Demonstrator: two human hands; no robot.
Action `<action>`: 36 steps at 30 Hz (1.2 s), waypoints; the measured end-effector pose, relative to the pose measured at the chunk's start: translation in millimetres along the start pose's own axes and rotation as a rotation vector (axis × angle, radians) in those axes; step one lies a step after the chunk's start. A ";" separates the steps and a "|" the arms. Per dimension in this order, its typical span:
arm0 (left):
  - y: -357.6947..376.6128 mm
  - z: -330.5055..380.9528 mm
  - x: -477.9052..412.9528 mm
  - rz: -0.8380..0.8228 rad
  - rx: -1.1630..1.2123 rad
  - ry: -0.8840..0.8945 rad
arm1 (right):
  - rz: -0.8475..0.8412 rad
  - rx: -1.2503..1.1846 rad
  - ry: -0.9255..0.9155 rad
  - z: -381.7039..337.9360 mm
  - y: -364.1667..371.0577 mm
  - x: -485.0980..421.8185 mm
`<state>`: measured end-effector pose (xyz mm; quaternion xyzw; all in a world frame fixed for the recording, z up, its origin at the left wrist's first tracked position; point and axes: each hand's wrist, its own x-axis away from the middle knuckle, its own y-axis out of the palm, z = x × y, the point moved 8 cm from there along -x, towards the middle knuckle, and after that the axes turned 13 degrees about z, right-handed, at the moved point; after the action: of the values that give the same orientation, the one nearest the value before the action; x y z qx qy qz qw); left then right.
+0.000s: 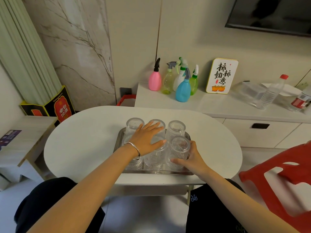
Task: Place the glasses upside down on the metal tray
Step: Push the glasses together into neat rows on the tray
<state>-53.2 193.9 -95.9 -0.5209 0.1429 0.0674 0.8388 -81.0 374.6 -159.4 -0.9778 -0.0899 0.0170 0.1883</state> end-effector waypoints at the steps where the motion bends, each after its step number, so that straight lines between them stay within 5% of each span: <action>1: -9.0 0.7 -0.8 0.070 0.068 -0.009 | -0.003 0.014 -0.015 -1.3 0.1 0.6; 5: -39.2 -21.1 11.9 0.243 0.255 -0.110 | -0.011 0.070 -0.130 -8.7 -4.1 1.6; 10: -32.8 -90.7 52.3 0.081 0.438 -0.439 | -0.145 0.066 -0.111 -12.6 -3.6 -4.2; 15: -10.7 -96.1 67.5 -0.121 0.364 -0.320 | -0.259 0.121 -0.117 -9.1 4.5 -9.3; 22: 11.6 -108.1 68.4 -0.141 0.171 -0.366 | -0.303 0.267 -0.266 -9.0 10.3 -7.0; 36: 16.0 -112.1 71.2 -0.140 0.072 -0.355 | -0.250 0.304 -0.286 -7.8 9.9 -11.8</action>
<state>-8.7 98.4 -178.3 -0.4794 -0.0418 0.0945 0.8715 -90.4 360.6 -155.9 -0.9072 -0.2323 0.1454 0.3192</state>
